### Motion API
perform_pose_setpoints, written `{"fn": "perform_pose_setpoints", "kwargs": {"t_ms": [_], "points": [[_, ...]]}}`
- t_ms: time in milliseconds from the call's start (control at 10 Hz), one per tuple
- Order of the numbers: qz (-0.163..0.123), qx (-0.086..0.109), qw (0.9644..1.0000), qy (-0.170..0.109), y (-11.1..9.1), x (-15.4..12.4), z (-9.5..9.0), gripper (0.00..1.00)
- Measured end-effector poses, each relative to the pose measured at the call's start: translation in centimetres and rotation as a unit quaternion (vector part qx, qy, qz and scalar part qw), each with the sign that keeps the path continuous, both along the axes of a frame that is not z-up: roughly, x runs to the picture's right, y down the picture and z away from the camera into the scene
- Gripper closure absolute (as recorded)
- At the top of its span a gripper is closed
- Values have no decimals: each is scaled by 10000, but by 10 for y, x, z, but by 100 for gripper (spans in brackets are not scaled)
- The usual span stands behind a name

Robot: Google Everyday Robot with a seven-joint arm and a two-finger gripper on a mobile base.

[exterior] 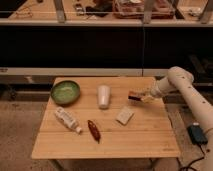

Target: Place the eraser on the white sponge

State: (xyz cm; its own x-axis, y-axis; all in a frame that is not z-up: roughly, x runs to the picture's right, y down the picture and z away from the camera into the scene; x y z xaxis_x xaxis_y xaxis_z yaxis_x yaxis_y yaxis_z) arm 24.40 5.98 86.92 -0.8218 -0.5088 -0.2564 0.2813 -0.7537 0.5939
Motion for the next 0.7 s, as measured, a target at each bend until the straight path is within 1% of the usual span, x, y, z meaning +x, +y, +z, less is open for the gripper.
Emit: {"fn": "perform_pose_setpoints", "kwargs": {"t_ms": [100,400,600,700], "points": [[-105,-36,9998,-143,9,-11,-13,100],[-395,-176,9979,-490,42,-41,-38,100],[-483,-245,9969,-572,56,-51,-41,100],[-492,-315,9965,-605,62,-57,-40,95]]}}
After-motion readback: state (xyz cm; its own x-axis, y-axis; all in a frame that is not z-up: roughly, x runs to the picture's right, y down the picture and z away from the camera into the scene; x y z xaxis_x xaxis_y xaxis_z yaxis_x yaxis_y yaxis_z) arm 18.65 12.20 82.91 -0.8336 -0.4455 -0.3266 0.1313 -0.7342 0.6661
